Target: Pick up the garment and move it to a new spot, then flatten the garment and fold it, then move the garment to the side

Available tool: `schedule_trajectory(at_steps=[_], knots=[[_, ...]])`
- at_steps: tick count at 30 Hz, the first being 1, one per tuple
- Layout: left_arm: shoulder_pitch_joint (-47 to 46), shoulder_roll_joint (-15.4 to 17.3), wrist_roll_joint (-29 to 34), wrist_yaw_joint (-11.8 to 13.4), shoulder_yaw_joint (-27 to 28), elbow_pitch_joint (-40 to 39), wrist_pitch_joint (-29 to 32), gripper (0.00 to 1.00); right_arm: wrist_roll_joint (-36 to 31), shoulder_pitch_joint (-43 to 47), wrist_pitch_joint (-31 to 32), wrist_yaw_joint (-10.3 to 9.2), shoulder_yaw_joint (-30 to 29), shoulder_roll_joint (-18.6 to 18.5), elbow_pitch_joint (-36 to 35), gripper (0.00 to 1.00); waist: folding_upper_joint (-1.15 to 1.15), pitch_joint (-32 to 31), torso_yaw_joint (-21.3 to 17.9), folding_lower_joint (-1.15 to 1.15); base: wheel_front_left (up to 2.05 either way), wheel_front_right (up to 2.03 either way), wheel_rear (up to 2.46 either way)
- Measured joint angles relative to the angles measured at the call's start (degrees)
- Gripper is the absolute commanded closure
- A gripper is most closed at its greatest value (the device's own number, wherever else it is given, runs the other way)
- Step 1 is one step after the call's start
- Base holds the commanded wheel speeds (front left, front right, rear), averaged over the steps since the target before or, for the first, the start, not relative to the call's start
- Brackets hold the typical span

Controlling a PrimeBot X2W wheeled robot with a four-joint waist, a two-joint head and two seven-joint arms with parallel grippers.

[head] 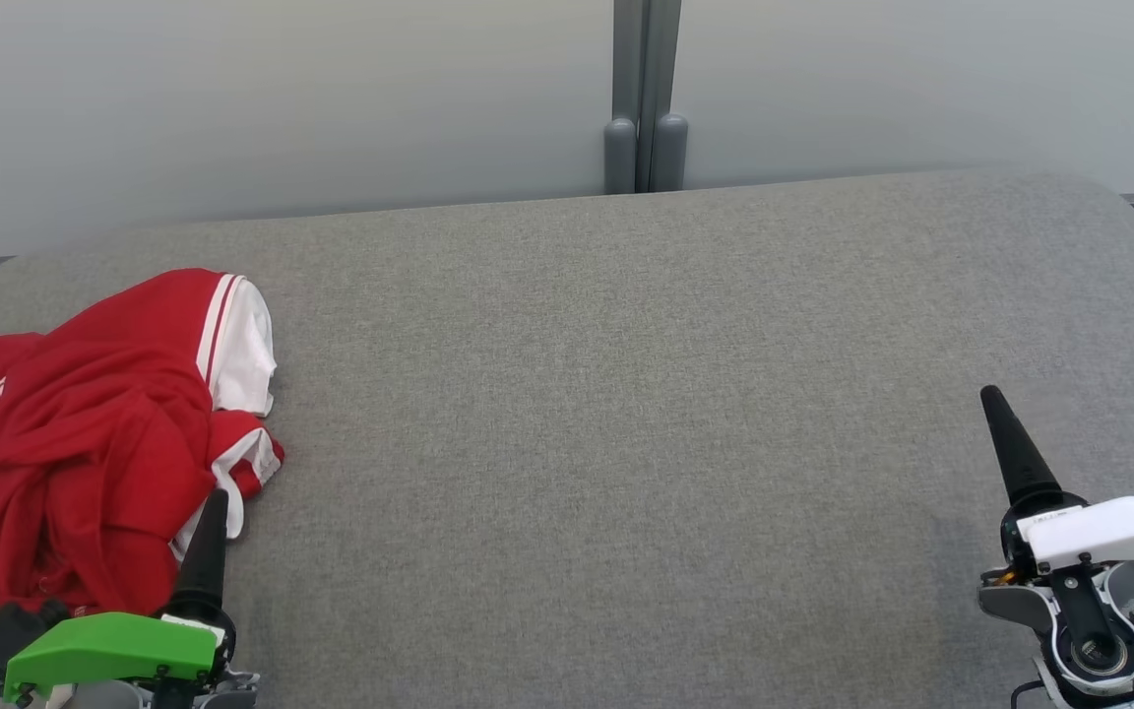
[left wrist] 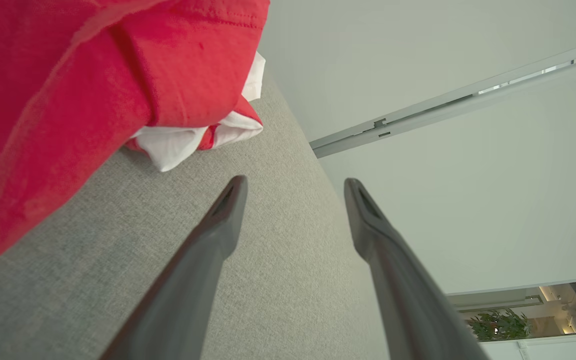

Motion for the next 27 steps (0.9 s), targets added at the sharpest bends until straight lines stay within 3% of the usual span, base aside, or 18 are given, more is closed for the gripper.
schedule_trajectory(at_steps=[27], knots=[[0.00,0.36,25.90,3.31,-1.96,-2.02,-4.19,0.00,-27.81,0.37,-3.12,-3.48,6.09,0.03,-0.91,0.00,0.00,0.30,-0.09,0.01,0.00,0.00,0.00]])
